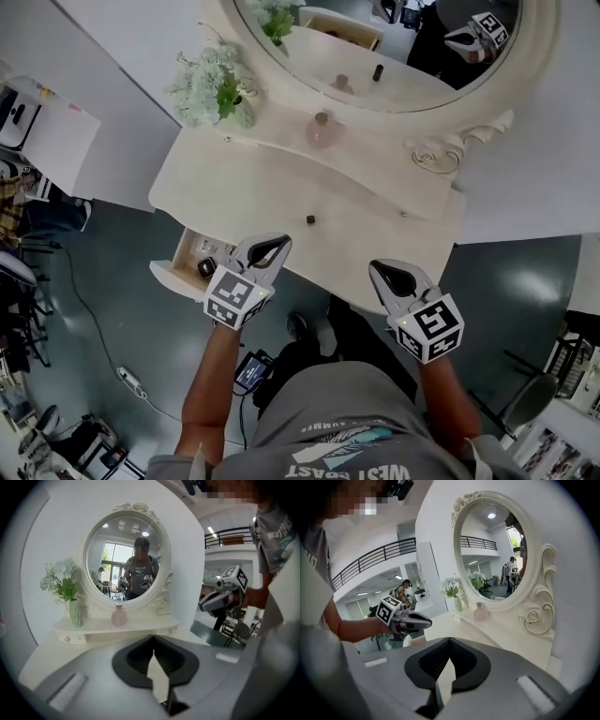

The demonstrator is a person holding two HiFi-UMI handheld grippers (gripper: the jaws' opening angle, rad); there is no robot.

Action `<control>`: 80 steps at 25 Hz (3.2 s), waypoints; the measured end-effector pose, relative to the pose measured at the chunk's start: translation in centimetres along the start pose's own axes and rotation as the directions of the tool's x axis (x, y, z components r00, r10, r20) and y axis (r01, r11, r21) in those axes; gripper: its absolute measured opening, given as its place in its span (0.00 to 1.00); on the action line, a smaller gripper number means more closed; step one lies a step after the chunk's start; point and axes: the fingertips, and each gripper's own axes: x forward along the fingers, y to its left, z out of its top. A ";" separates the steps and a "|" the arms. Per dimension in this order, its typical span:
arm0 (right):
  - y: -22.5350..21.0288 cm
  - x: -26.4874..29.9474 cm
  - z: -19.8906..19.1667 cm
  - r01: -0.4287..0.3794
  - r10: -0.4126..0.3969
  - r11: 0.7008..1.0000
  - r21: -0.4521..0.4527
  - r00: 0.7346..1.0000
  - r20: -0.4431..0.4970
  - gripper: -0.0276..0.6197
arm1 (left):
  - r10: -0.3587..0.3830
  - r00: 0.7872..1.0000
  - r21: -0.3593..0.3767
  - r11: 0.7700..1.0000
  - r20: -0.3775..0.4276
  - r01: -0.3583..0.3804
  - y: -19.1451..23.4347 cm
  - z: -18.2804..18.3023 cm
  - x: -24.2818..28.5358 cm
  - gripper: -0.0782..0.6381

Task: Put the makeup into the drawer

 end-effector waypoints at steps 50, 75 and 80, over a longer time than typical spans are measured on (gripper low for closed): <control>-3.1 6.3 -3.8 -0.045 0.049 0.999 0.030 0.990 -0.132 0.05 | 0.027 0.973 -0.042 0.998 -0.228 -0.037 5.8 -13.1 10.8 0.25; 7.6 12.0 -3.8 -0.232 0.211 0.970 -0.079 0.954 -0.211 0.05 | 0.211 0.947 -0.158 0.954 -0.244 -0.253 10.3 -22.0 -4.1 0.25; 9.2 12.6 -4.2 -0.262 0.235 0.960 -0.095 0.945 -0.230 0.05 | 0.217 0.933 -0.191 0.941 -0.288 -0.278 10.0 -25.6 -5.9 0.25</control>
